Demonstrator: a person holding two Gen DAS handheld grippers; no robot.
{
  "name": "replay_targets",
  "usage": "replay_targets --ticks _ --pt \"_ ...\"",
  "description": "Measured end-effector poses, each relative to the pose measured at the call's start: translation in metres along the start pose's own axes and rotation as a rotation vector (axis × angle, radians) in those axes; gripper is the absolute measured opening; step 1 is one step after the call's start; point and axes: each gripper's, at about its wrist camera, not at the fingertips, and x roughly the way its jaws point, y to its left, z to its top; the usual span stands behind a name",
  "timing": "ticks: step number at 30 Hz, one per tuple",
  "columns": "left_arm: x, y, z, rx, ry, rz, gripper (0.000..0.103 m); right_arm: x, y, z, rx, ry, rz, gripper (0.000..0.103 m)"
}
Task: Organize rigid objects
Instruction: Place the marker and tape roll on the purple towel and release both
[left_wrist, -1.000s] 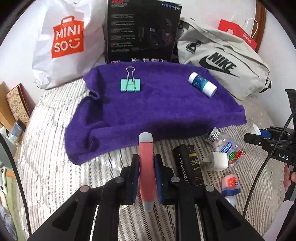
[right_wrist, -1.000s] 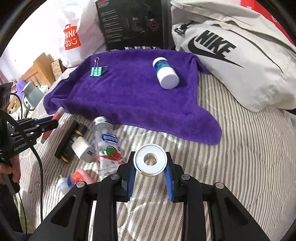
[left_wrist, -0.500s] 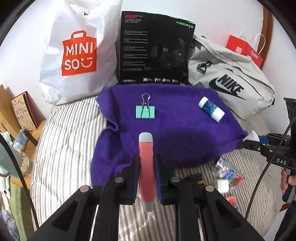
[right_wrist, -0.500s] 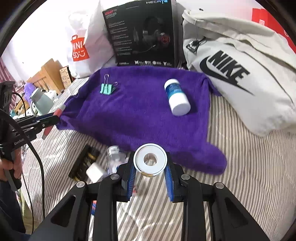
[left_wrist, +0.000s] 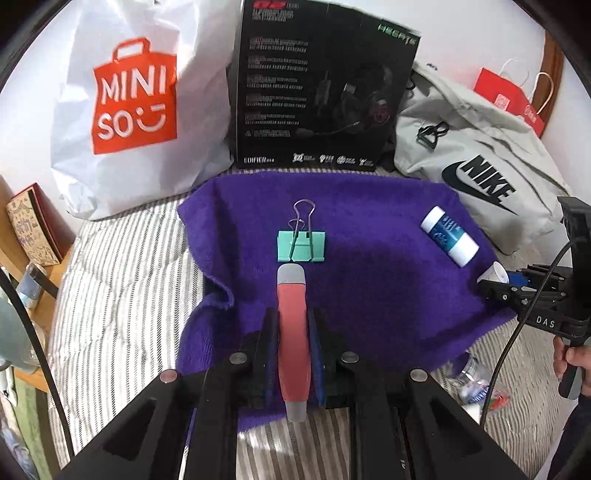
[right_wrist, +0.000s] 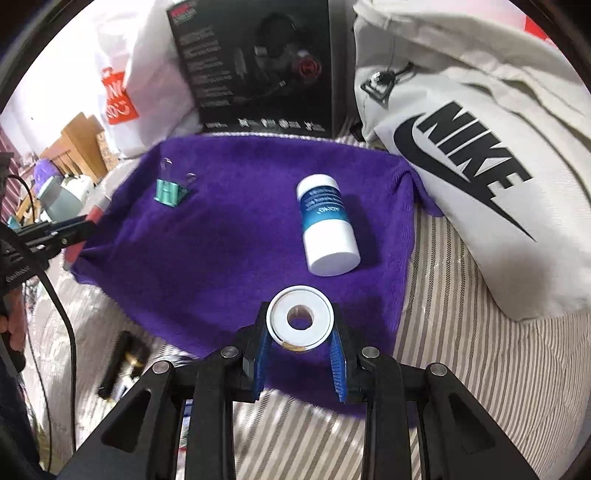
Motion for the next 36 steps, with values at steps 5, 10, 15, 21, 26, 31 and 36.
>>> replay_targets --ticks 5,10,15,21,26,31,36 --pt "0.019 0.002 0.002 -0.007 0.024 -0.005 0.016 0.021 -0.003 0.002 -0.017 0.037 -0.029 0.028" --pt "0.027 0.001 0.007 -0.001 0.034 -0.004 0.016 0.029 -0.002 0.002 -0.028 0.042 -0.029 0.028" --pt "0.038 0.0 0.014 0.005 0.047 0.012 0.016 0.032 0.0 0.004 -0.038 0.038 -0.035 0.028" --pt "0.051 -0.002 0.017 0.018 0.069 0.028 0.016 0.035 0.004 0.005 -0.075 0.041 -0.053 0.028" --pt "0.057 -0.008 0.017 0.041 0.069 0.051 0.017 0.034 0.003 0.004 -0.083 0.038 -0.049 0.029" --pt "0.054 -0.009 0.013 0.043 0.064 0.053 0.018 0.034 0.003 0.004 -0.089 0.037 -0.048 0.029" --pt "0.05 -0.011 0.009 0.033 0.064 0.032 0.032 0.032 0.001 0.002 -0.077 0.032 -0.021 0.038"
